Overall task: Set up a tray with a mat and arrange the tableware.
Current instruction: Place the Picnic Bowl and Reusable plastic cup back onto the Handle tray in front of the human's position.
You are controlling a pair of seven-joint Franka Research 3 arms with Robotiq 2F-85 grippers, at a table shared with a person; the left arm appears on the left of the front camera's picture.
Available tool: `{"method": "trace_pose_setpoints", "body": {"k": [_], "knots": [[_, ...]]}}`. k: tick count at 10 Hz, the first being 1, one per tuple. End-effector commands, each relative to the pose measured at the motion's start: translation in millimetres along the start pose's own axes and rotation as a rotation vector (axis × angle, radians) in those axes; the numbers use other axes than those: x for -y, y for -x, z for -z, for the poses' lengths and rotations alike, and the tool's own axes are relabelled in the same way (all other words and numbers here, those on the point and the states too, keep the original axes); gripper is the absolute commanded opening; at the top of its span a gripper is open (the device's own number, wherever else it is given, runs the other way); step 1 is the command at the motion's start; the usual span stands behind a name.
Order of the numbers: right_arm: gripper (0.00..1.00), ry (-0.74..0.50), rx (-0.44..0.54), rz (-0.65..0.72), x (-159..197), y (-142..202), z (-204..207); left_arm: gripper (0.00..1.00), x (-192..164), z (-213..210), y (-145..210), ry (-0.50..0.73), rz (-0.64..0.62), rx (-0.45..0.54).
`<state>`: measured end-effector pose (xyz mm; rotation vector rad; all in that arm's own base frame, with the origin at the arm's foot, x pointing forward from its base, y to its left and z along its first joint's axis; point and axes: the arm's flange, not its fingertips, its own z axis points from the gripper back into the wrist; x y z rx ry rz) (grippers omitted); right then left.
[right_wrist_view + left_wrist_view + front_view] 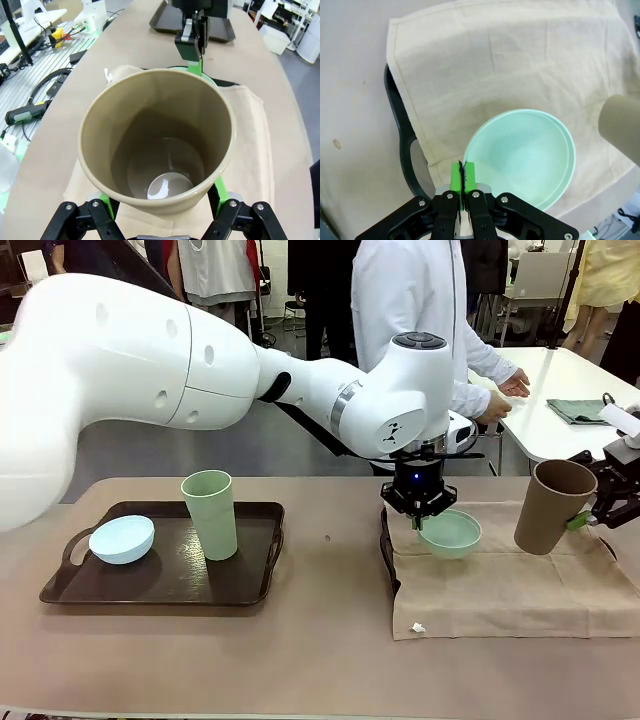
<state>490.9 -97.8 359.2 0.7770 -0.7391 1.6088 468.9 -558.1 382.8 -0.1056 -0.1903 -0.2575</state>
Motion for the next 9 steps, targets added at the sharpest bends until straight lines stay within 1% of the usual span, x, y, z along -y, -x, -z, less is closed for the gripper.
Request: {"method": "trace_pose_setpoints", "body": {"k": [1, 4, 5, 6, 7, 9], "knots": [[0.85, -0.004, 0.006, 0.032, 11, 10, 5, 0.02, 4, 6, -6, -0.002, 0.013, -0.032], [0.85, -0.021, 0.012, 0.088, 14, 22, 6, 0.02, 3, 6, -7, -0.003, 0.015, -0.019], [1.0, -0.028, 0.013, 0.095, 13, 24, 6, 0.54, 2, 6, -6, 0.0, 0.018, -0.018], [1.0, -0.029, 0.01, 0.096, 13, 24, 6, 0.62, 1, 6, -6, 0.002, 0.023, -0.021], [1.0, -0.026, 0.011, 0.094, 14, 23, 5, 1.0, 0, 4, -7, 0.003, 0.023, -0.026], [1.0, -0.027, 0.019, 0.128, 13, 23, 1, 1.0, -4, 1, -6, 0.01, 0.017, -0.048]]}}
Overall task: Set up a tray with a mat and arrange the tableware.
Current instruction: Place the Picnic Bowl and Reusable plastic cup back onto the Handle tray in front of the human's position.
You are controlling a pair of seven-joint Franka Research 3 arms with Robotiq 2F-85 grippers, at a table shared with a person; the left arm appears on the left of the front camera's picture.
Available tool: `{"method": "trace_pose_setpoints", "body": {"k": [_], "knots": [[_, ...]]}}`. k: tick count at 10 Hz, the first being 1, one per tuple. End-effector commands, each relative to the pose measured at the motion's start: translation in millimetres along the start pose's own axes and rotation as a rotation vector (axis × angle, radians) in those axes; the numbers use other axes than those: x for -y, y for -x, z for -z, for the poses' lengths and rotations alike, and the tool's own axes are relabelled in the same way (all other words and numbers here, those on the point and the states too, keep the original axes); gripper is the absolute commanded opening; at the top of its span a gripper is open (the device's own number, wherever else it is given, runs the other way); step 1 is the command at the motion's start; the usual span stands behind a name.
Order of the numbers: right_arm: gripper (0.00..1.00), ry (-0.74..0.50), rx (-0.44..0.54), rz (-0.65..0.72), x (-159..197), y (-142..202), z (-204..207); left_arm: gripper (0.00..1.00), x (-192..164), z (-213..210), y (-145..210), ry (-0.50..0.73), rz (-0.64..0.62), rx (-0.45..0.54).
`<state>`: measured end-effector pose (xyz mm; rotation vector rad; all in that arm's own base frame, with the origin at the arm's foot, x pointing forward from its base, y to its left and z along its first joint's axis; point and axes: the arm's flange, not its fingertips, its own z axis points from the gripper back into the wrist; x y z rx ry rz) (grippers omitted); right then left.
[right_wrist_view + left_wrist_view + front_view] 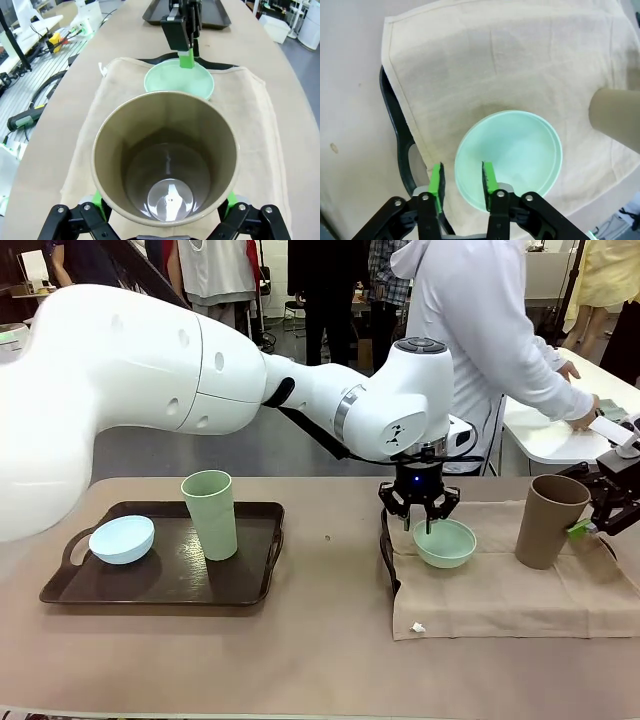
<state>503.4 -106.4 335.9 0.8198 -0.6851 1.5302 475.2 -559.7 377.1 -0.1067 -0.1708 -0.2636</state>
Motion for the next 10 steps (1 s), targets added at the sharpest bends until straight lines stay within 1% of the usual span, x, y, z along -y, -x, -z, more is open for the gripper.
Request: {"method": "trace_pose_setpoints", "body": {"k": [1, 2, 4, 6, 7, 8, 9, 10], "knots": [[1.0, -0.018, 0.002, 0.079, -1, -2, -12, 0.43, -10, -7, 1, 0.01, 0.002, -0.056], [1.0, -0.021, -0.011, 0.129, -5, 2, -20, 0.52, -15, -10, 4, 0.014, -0.009, -0.069], [1.0, -0.009, -0.015, 0.215, -11, 10, -39, 0.72, -25, -21, 11, 0.025, -0.019, -0.062], [1.0, 0.014, -0.043, 0.236, -19, 10, -59, 0.92, -39, -36, 19, 0.038, -0.029, -0.053], [1.0, 0.041, -0.051, 0.231, -21, 6, -69, 0.94, -44, -46, 24, 0.042, -0.027, -0.044], [1.0, 0.071, -0.062, 0.234, -23, 2, -79, 0.94, -48, -56, 27, 0.047, -0.02, -0.036], [1.0, 0.105, -0.094, 0.258, -28, -8, -89, 0.94, -52, -69, 34, 0.054, -0.013, -0.03], [1.0, 0.147, -0.158, 0.336, -39, -27, -99, 0.94, -55, -85, 42, 0.063, -0.006, -0.035]]}}
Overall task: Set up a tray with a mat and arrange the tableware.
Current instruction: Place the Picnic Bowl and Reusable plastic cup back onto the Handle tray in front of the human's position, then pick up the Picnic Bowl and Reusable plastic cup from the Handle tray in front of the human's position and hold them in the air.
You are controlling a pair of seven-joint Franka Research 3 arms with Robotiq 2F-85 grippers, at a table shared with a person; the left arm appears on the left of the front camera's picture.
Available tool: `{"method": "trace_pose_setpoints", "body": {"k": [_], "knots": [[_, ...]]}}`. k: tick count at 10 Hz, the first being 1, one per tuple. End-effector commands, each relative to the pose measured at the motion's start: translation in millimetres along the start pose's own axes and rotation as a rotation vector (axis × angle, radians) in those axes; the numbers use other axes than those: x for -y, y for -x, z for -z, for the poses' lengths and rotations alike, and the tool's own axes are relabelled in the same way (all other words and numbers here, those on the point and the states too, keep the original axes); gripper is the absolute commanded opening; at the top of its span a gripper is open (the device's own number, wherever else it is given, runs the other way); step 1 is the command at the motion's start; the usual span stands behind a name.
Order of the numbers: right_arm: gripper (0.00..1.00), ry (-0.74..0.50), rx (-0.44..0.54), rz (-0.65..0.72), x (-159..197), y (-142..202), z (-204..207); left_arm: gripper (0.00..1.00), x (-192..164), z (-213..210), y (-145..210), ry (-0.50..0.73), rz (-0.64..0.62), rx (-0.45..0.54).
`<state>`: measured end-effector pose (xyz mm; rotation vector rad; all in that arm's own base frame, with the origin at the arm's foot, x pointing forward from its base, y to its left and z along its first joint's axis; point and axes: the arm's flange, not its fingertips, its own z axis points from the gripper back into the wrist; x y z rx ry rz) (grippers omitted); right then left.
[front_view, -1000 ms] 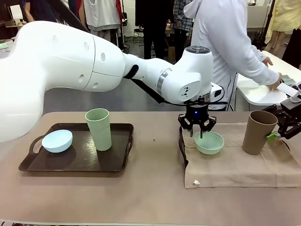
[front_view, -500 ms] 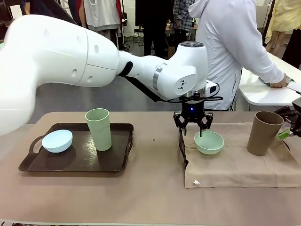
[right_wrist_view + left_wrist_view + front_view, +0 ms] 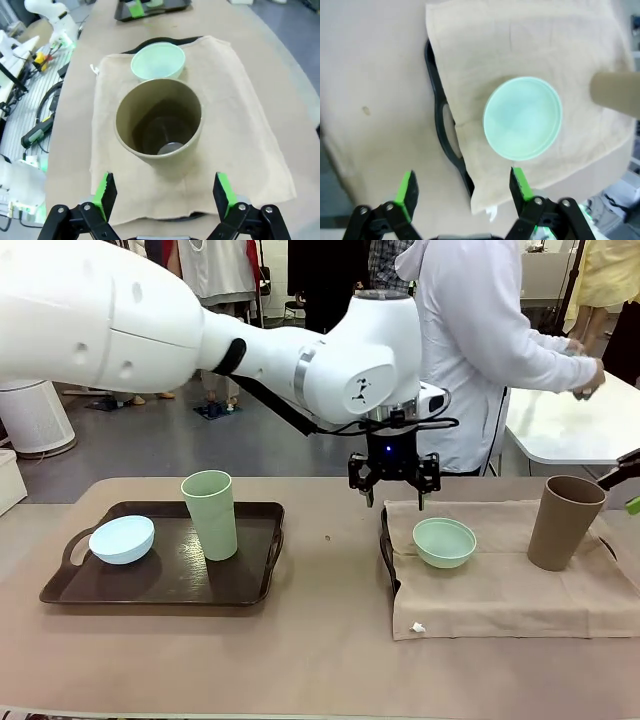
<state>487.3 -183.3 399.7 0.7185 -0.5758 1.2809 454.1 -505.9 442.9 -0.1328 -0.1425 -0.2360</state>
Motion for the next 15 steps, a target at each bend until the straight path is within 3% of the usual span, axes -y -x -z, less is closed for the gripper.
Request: {"method": "trace_pose_setpoints", "body": {"k": [1, 4, 7, 8, 9, 15], "knots": [[1.0, 0.095, -0.135, 0.26, -35, -37, -22, 0.94, -14, -28, 31, 0.025, 0.057, 0.0], [1.0, 0.232, -0.334, 0.607, -80, -93, -54, 0.94, -21, -73, 52, -0.024, 0.153, 0.07], [1.0, 0.312, -0.405, 0.818, -121, -124, -66, 0.94, -46, -131, 86, -0.14, 0.224, 0.105], [1.0, 0.367, -0.424, 0.841, -129, -129, -64, 0.94, -53, -143, 92, -0.128, 0.237, 0.127], [1.0, 0.355, -0.379, 0.776, -130, -136, -60, 0.94, -26, -121, 70, -0.09, 0.194, 0.084], [1.0, 0.342, -0.41, 0.809, -122, -127, -74, 0.94, -26, -121, 70, -0.09, 0.194, 0.084]]}}
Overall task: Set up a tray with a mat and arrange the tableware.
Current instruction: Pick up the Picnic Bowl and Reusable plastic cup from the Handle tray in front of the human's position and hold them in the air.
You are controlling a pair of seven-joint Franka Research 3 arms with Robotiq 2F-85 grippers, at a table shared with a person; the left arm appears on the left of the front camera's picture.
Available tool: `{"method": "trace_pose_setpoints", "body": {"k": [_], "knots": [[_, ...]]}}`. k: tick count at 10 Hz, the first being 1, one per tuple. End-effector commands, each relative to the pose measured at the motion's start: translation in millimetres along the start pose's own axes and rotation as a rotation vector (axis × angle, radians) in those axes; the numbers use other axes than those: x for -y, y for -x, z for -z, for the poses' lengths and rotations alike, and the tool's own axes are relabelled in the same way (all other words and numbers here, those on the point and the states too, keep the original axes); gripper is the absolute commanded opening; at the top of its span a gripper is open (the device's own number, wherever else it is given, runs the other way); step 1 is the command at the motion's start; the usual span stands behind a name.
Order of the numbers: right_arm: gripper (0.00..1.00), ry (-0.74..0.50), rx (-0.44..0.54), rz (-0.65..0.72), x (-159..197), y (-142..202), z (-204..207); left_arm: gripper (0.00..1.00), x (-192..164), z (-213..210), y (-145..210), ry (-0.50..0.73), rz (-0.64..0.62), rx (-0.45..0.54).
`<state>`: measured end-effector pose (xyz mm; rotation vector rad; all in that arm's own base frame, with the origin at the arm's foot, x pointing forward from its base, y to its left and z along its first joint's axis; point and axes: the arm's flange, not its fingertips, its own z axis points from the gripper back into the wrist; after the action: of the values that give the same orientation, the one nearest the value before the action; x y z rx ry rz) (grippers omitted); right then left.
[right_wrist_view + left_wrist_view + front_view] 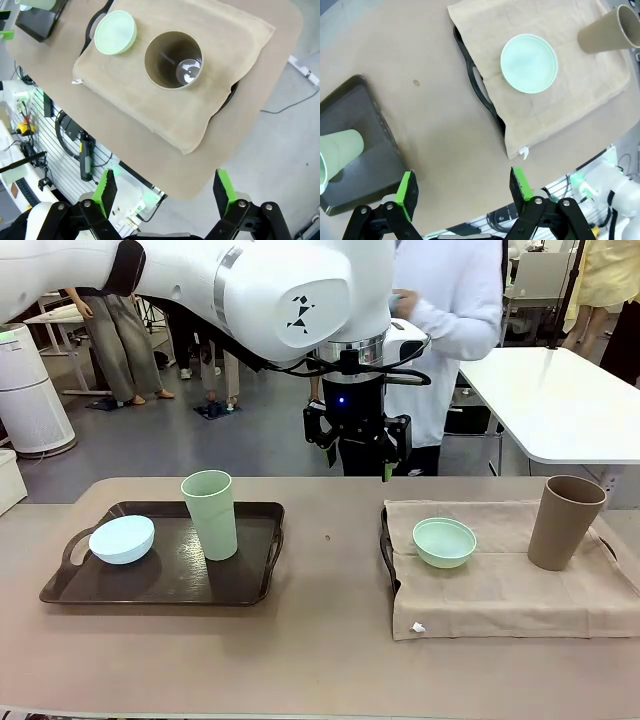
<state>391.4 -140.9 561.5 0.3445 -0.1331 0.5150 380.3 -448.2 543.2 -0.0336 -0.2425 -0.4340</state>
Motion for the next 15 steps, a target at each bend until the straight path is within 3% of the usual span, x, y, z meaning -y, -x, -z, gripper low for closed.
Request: {"method": "trace_pose_setpoints", "body": {"k": [1, 7, 8, 10, 12, 13, 14, 15], "knots": [[1.0, 0.02, -0.019, -0.005, 2, -1, 0, 0.94, 0, -5, 1, 0.002, -0.018, 0.009], [1.0, 0.0, -0.001, -0.002, 0, -1, 0, 0.94, 0, -2, 0, 0.001, 0.0, 0.003], [1.0, -0.011, -0.008, 0.03, -15, 0, -20, 0.94, -19, -21, 11, 0.079, 0.003, 0.052], [1.0, -0.331, 0.091, 0.074, -29, -1, -47, 0.94, -58, -56, 48, 0.232, -0.026, 0.127], [1.0, -0.69, 0.194, 0.185, -24, 1, -49, 0.94, -108, -84, 95, 0.483, -0.126, 0.281], [1.0, -0.781, 0.223, 0.222, -21, 5, -44, 0.94, -131, -88, 114, 0.6, -0.168, 0.344], [1.0, -0.787, 0.225, 0.262, -17, 10, -36, 0.94, -147, -83, 132, 0.702, -0.221, 0.389], [1.0, -0.641, 0.186, 0.242, -15, 15, -28, 0.94, -163, -81, 143, 0.733, -0.298, 0.405]]}}
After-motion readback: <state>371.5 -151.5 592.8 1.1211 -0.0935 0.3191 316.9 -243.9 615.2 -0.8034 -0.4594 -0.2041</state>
